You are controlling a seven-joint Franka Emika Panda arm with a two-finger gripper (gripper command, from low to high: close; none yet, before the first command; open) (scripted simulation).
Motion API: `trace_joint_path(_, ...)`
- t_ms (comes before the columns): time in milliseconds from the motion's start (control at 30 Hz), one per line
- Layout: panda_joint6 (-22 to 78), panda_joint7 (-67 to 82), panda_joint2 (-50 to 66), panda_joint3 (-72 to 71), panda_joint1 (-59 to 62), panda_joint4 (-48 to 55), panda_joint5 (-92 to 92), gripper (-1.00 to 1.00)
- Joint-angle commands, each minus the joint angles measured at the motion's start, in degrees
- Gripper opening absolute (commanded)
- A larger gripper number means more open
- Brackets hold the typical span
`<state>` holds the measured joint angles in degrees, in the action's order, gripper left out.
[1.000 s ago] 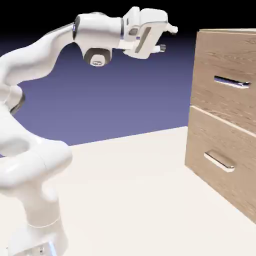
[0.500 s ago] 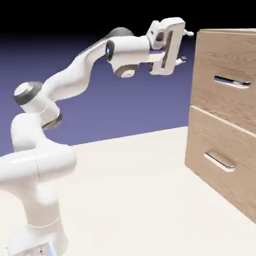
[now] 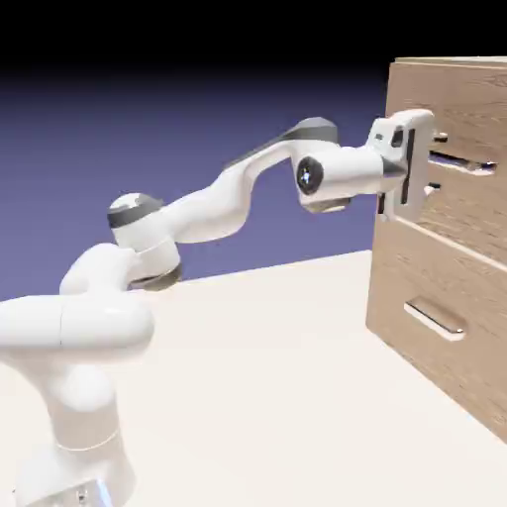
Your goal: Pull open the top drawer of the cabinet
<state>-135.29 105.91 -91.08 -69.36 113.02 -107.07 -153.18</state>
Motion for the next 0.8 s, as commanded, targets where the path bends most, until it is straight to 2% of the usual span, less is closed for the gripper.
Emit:
trace_joint_path(0,-0.7,-0.3,0.2,-0.2,1.4,2.1,-0.2,0.0)
trace_joint_path(33,-1.0,-0.5,0.2,-0.3,1.9,2.9,-0.2,0.0)
trace_joint_path(67,-1.0,-0.5,0.2,-0.3,1.9,2.9,-0.2,-1.0)
trace_joint_path(767,11.1,3.8,-5.2,7.4,-27.9,-38.6,8.4,-1.0)
